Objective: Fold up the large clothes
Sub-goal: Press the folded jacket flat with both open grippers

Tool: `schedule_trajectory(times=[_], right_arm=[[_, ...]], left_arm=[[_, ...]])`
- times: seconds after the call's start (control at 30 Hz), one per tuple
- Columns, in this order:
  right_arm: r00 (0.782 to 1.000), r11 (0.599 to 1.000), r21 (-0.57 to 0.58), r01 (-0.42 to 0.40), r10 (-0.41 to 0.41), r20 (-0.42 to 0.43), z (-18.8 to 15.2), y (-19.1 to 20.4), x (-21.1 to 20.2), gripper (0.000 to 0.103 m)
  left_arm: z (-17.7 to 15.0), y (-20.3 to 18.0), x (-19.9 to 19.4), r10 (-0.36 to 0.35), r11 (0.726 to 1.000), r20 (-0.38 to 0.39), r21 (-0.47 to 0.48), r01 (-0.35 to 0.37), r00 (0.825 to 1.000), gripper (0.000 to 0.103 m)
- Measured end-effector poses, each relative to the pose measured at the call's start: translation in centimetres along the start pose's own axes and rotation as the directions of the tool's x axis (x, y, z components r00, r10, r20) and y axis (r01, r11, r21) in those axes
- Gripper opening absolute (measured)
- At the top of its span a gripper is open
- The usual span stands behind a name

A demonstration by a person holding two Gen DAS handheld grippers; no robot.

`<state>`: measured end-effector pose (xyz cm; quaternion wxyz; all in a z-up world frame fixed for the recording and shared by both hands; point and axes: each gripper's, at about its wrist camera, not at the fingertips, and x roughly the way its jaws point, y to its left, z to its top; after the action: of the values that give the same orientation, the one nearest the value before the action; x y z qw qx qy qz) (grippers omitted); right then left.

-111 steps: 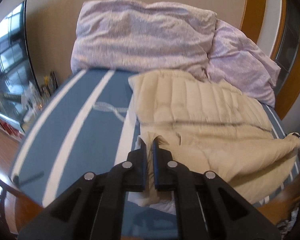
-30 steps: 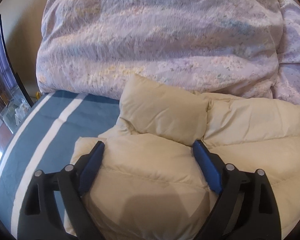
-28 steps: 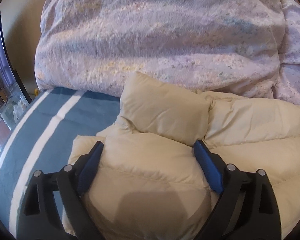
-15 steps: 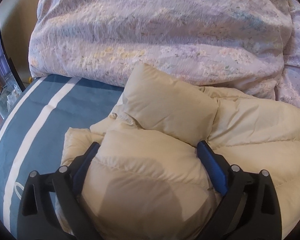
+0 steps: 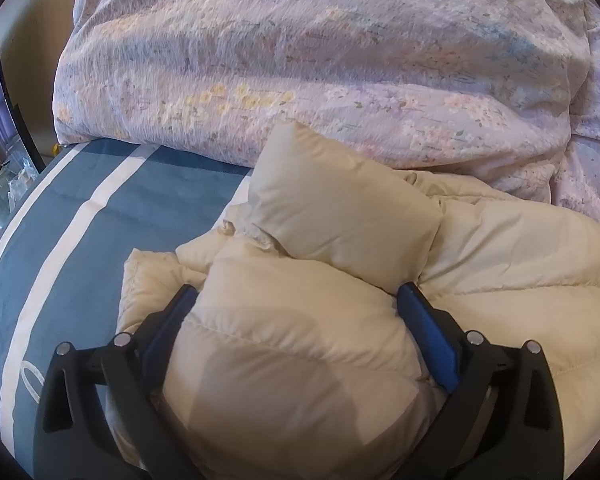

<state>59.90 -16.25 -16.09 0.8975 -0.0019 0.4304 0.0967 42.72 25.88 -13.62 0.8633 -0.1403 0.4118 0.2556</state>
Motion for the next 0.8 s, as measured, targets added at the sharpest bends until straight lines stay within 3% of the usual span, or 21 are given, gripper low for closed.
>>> schedule_trajectory(times=[0.8], right_arm=[[1.000, 0.999, 0.029, -0.016, 0.016, 0.008, 0.29, -0.63, 0.08, 0.100]], left_arm=[[0.25, 0.22, 0.18, -0.012, 1.000, -0.012, -0.009, 0.012, 1.000, 0.101]])
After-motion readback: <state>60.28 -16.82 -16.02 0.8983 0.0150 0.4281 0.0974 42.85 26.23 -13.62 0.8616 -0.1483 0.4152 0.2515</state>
